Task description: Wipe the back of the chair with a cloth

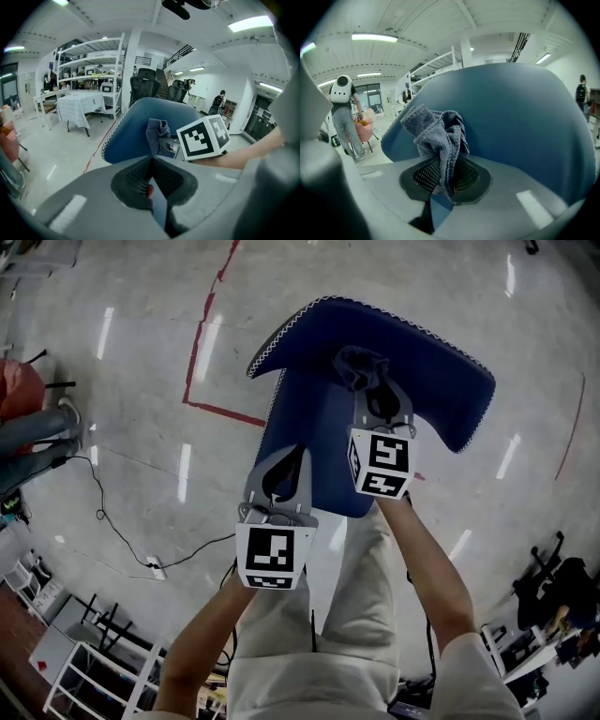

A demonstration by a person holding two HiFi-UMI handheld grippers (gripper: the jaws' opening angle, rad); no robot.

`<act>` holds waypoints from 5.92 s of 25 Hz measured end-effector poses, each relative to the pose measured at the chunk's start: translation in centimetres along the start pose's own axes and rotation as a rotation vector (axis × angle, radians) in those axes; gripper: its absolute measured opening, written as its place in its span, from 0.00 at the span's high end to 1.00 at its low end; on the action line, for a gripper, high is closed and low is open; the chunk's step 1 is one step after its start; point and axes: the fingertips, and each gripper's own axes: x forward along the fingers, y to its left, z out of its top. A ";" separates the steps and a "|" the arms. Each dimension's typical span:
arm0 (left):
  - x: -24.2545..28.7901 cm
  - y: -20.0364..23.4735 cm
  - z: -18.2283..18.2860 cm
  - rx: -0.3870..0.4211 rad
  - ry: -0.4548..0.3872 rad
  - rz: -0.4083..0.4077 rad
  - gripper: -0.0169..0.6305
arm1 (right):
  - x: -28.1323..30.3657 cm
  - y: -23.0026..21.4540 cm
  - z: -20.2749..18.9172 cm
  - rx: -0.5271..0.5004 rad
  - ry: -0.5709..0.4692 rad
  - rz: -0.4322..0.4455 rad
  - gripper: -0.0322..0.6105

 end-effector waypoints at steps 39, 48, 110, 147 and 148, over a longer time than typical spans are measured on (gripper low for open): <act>3.5 -9.2 1.6 0.195 0.017 -0.268 0.97 | -12.1 -15.5 -8.9 0.546 0.001 -0.590 0.84; 3.0 -9.1 1.6 0.189 0.007 -0.272 0.97 | -15.2 -16.7 -11.4 0.580 0.053 -0.719 0.84; 3.0 9.4 -8.1 0.165 -0.250 0.112 0.97 | 5.8 15.1 -9.1 -0.184 -0.184 0.195 0.84; 5.4 5.3 -6.6 0.206 -0.252 0.010 0.97 | 4.1 -0.7 -9.7 0.149 -0.088 -0.195 0.84; 5.6 5.0 -6.5 0.207 -0.251 0.005 0.97 | 3.8 -1.3 -9.8 0.157 -0.085 -0.204 0.84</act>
